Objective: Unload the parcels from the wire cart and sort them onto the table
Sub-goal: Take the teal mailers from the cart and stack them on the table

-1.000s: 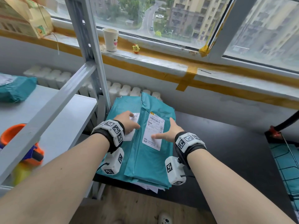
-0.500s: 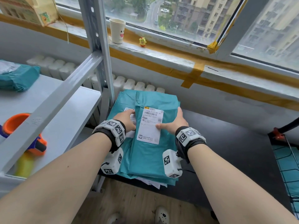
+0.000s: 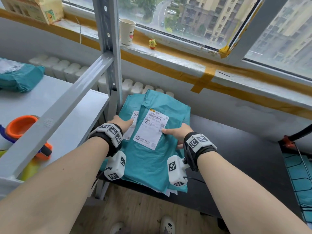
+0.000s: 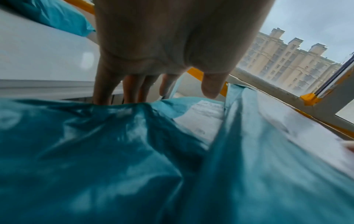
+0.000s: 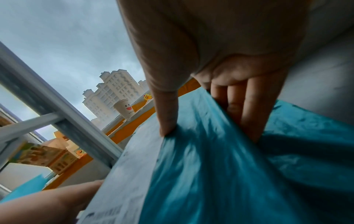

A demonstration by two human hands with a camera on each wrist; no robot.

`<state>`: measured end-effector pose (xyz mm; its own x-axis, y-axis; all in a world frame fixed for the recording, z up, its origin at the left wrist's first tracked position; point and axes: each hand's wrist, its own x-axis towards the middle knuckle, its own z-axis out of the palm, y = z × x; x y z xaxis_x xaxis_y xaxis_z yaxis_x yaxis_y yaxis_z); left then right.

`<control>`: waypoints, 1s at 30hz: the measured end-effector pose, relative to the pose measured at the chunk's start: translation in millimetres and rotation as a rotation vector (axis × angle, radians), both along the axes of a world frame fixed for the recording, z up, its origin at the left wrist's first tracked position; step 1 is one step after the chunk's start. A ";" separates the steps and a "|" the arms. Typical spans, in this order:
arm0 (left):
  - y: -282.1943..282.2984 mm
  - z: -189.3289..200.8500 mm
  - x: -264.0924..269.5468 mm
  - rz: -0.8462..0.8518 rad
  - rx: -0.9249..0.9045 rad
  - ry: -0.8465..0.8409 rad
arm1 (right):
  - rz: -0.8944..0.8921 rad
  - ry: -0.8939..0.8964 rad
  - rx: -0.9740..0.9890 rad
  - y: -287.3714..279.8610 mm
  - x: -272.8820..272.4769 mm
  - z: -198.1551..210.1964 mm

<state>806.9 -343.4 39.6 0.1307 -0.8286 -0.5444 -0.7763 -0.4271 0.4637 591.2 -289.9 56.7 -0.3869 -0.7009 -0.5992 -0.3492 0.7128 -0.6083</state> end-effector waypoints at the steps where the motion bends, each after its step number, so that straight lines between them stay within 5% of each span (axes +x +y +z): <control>1: -1.0 -2.6 -0.7 0.006 0.008 0.020 | 0.016 0.007 0.008 -0.5 1.1 1.0; 11: -18.3 3.5 5.0 0.179 -0.105 0.111 | -0.036 -0.058 -0.003 6.9 3.7 24.4; 25: -9.1 -3.9 -4.9 0.147 -0.101 0.098 | -0.175 -0.097 -0.108 -13.2 -13.1 2.8; 30: -8.1 15.1 -19.1 0.028 -0.184 0.139 | -0.055 -0.016 -0.069 -0.5 -7.0 14.3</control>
<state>787.8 -351.5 54.7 0.0897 -0.9125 -0.3991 -0.6883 -0.3465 0.6374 584.2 -290.4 70.9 -0.4170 -0.7188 -0.5562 -0.3006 0.6866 -0.6620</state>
